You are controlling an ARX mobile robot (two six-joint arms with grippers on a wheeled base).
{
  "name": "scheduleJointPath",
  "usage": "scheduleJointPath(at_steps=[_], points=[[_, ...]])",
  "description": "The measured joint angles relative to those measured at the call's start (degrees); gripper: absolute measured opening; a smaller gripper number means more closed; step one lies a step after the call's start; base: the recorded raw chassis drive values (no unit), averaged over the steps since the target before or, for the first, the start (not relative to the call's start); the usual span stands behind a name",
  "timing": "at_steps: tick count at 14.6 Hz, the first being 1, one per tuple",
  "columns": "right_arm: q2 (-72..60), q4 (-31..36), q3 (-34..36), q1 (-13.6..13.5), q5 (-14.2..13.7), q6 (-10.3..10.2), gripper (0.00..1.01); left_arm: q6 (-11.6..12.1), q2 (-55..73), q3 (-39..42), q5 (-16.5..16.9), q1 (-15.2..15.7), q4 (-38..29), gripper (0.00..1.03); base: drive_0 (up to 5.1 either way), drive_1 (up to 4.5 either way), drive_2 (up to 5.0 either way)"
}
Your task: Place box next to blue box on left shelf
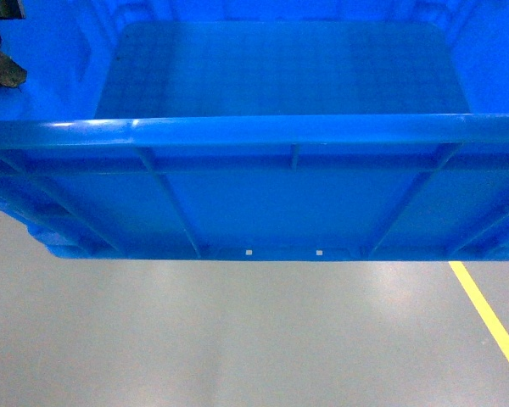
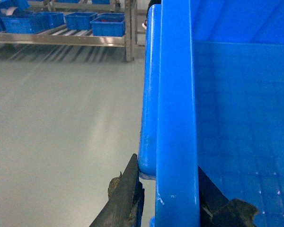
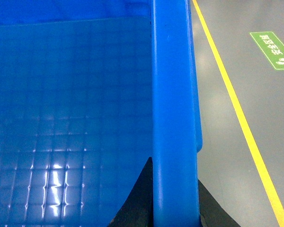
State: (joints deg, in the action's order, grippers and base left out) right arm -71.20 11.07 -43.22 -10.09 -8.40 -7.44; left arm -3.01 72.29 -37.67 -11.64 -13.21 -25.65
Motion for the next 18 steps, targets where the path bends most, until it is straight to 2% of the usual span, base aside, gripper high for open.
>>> scheduleJointPath(at_steps=[18], points=[[-0.07, 0.07, 0.0, 0.0, 0.0, 0.04, 0.08, -0.02, -0.02, 0.02, 0.02, 0.0, -0.02, 0.17, 0.0, 4.19, -4.2]])
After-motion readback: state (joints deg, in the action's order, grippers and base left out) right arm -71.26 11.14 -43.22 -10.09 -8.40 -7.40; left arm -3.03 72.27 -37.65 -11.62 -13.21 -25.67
